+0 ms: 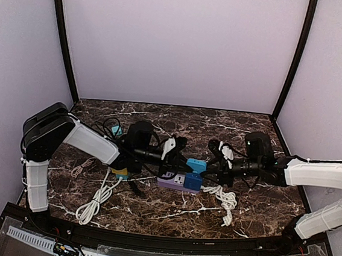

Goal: Insert the plug
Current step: Insert the plug into the socket.

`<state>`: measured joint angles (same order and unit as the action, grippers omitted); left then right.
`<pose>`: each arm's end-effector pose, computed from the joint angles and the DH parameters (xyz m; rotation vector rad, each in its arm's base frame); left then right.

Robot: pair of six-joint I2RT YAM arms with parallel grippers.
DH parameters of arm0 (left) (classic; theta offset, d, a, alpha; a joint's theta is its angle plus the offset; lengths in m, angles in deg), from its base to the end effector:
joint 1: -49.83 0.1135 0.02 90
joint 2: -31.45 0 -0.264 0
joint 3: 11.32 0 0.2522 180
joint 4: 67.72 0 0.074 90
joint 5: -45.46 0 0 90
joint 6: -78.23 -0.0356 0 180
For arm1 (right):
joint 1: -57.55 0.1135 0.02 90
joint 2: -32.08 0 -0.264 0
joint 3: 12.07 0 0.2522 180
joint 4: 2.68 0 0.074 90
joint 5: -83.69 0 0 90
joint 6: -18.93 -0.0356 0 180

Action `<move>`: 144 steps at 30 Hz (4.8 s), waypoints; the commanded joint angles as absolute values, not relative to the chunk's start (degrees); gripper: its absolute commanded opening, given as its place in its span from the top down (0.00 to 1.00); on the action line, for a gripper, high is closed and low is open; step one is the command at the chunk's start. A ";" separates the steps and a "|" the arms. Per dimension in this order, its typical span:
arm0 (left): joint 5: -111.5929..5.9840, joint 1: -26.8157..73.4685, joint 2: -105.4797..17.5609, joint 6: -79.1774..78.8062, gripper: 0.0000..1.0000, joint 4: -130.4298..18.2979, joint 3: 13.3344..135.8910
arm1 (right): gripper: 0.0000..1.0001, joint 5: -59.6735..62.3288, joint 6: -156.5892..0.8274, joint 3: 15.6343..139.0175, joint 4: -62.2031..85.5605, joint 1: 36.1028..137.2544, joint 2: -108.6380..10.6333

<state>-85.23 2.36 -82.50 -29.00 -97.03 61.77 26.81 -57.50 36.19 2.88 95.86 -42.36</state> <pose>0.2647 -0.3229 0.1696 1.3878 1.1983 -1.0019 0.1949 0.1788 0.2019 -1.2408 1.7492 0.8671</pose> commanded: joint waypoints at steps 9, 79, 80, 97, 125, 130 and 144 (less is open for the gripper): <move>-82.57 2.37 -83.06 -29.51 0.99 -89.80 62.75 | 0.62 28.87 -51.58 41.82 2.14 95.56 -45.78; -87.83 2.40 -88.36 -27.51 0.99 -91.51 65.58 | 1.00 28.70 -54.14 32.38 -4.91 97.73 -47.72; -87.29 2.42 -88.31 -27.15 0.99 -90.99 65.84 | 1.00 28.67 -54.39 32.29 -4.76 98.01 -47.73; -88.29 2.46 -88.12 -29.89 0.99 -90.17 65.72 | 1.00 28.20 -56.07 33.16 -1.42 98.23 -48.22; -89.98 2.55 -86.91 -31.77 0.99 -96.44 62.04 | 0.60 27.78 -57.56 35.13 -2.42 97.02 -49.23; -89.76 2.50 -86.82 -32.01 0.99 -96.40 62.23 | 0.44 27.72 -58.03 36.60 -1.81 96.85 -47.31; -89.41 1.48 -83.29 -29.67 0.23 -101.23 61.70 | 0.27 24.11 -60.26 35.97 -1.79 95.68 -43.55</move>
